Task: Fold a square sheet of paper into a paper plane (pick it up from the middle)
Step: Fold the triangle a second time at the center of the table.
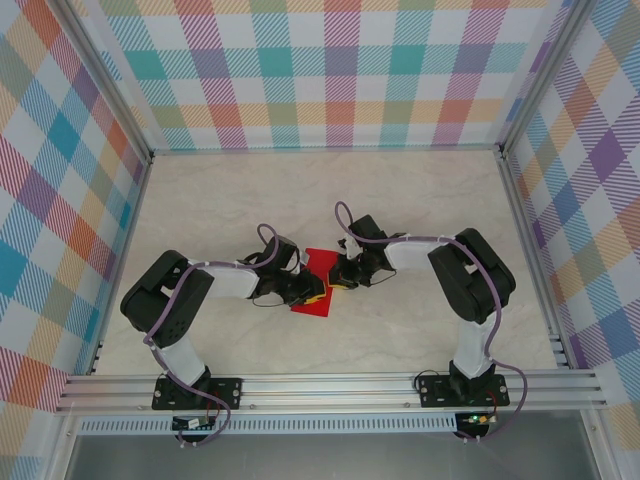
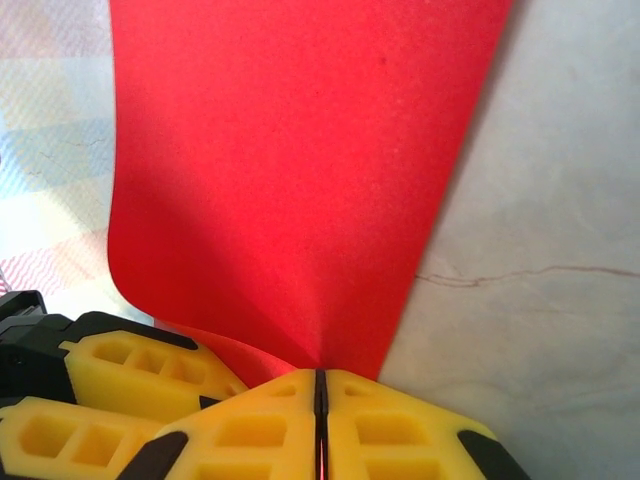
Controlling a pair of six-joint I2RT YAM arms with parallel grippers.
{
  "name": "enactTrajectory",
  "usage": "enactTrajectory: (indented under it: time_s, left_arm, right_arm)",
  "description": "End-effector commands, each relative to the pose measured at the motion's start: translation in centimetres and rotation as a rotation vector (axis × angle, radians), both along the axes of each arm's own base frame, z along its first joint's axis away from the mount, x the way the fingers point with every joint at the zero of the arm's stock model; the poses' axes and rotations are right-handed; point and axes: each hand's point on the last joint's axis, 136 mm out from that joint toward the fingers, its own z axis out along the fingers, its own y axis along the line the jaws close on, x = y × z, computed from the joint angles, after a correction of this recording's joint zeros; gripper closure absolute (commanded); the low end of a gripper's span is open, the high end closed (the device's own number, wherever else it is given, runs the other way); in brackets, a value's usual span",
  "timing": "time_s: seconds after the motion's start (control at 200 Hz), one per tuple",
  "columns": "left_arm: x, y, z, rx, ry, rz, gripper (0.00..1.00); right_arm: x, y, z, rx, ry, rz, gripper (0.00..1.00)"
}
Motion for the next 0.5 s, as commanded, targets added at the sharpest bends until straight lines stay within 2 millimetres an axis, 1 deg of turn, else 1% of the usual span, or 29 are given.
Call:
enactTrajectory:
  time_s: [0.0,0.08,0.215,0.295,0.37,0.495]
  left_arm:
    - [-0.8,0.0,-0.8,0.028,0.022,-0.023,0.81]
    - [-0.9,0.1,-0.9,0.031,0.025,-0.025,0.81]
    - [-0.9,0.1,-1.1,0.037,0.030,-0.023,0.82]
    - [-0.9,0.3,-1.2,0.046,0.033,-0.019,0.82]
    - [-0.9,0.3,-1.4,0.052,0.035,-0.017,0.83]
    - [-0.9,0.5,-1.5,0.062,0.039,-0.011,0.83]
  right_arm:
    - [0.3,-0.5,1.4,-0.028,-0.047,-0.005,0.89]
    - [0.4,-0.7,2.2,-0.030,-0.066,-0.012,0.86]
    - [0.3,-1.0,2.7,-0.042,-0.080,-0.019,0.81]
    - [0.0,-0.7,2.9,-0.029,-0.080,-0.006,0.81]
    - [-0.4,-0.2,3.0,-0.010,-0.074,0.012,0.84]
    - [-0.9,0.3,2.7,-0.003,-0.059,0.028,0.87]
